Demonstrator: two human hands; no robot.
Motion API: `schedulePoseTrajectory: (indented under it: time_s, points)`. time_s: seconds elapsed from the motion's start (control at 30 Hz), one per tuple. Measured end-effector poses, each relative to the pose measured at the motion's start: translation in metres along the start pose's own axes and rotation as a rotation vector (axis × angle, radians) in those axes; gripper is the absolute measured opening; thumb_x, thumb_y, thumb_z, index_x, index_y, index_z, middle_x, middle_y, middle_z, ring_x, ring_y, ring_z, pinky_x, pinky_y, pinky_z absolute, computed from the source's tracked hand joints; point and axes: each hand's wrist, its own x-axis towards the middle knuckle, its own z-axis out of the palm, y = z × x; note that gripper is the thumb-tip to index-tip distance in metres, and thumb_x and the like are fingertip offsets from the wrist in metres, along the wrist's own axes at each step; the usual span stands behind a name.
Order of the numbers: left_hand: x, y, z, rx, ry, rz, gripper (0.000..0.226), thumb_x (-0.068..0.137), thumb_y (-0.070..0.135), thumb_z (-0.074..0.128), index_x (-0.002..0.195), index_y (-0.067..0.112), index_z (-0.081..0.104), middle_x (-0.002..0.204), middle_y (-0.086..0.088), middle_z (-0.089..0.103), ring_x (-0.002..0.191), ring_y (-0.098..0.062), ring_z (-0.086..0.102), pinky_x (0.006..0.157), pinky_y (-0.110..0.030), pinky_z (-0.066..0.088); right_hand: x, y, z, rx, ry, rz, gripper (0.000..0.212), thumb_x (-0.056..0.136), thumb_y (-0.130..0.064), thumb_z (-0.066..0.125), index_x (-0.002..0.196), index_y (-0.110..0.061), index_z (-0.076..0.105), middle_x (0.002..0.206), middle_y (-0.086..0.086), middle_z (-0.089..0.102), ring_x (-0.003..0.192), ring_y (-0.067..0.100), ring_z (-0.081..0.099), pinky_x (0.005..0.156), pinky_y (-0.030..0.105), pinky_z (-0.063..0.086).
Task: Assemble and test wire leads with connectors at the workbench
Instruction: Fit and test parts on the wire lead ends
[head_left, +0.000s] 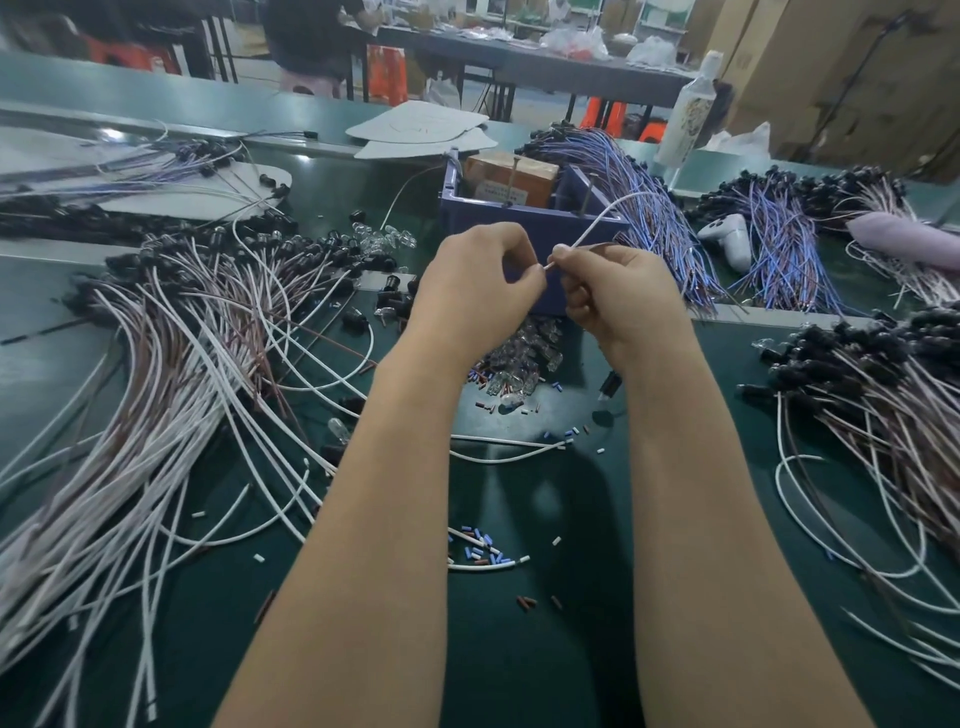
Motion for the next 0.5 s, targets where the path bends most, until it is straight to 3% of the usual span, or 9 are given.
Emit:
schedulePoseTrajectory:
  time_s: [0.1, 0.27, 0.5]
  points:
    - [0.001, -0.001, -0.002, -0.054, -0.036, -0.004, 0.011, 0.089, 0.023, 0.061, 0.082, 0.015, 0.065, 0.058, 0.014, 0.047, 0.052, -0.001, 0.042, 0.05, -0.011, 0.031, 0.0, -0.001, 0.001, 0.113, -0.032, 0.026, 0.014, 0.09, -0.006, 0.061, 0.075, -0.005, 0.061, 0.045, -0.006, 0.053, 0.039, 0.003, 0.042, 0.041, 0.014, 0.034]
    - [0.002, -0.002, -0.002, -0.044, -0.055, -0.033, 0.011, 0.09, 0.024, 0.06, 0.085, 0.015, 0.064, 0.077, 0.006, 0.058, 0.073, -0.014, 0.055, 0.065, -0.023, 0.039, -0.001, 0.001, 0.005, 0.144, -0.024, 0.039, 0.014, 0.09, -0.006, 0.061, 0.076, -0.005, 0.063, 0.046, -0.006, 0.055, 0.042, 0.003, 0.045, 0.043, 0.015, 0.037]
    - [0.002, -0.012, -0.012, 0.03, -0.075, -0.119, 0.009, 0.09, 0.019, 0.056, 0.087, 0.013, 0.062, 0.086, -0.001, 0.062, 0.082, -0.02, 0.059, 0.077, -0.03, 0.049, 0.004, -0.001, -0.012, 0.257, 0.106, 0.057, 0.017, 0.091, -0.006, 0.059, 0.075, -0.004, 0.062, 0.048, -0.003, 0.051, 0.04, 0.004, 0.043, 0.041, 0.014, 0.036]
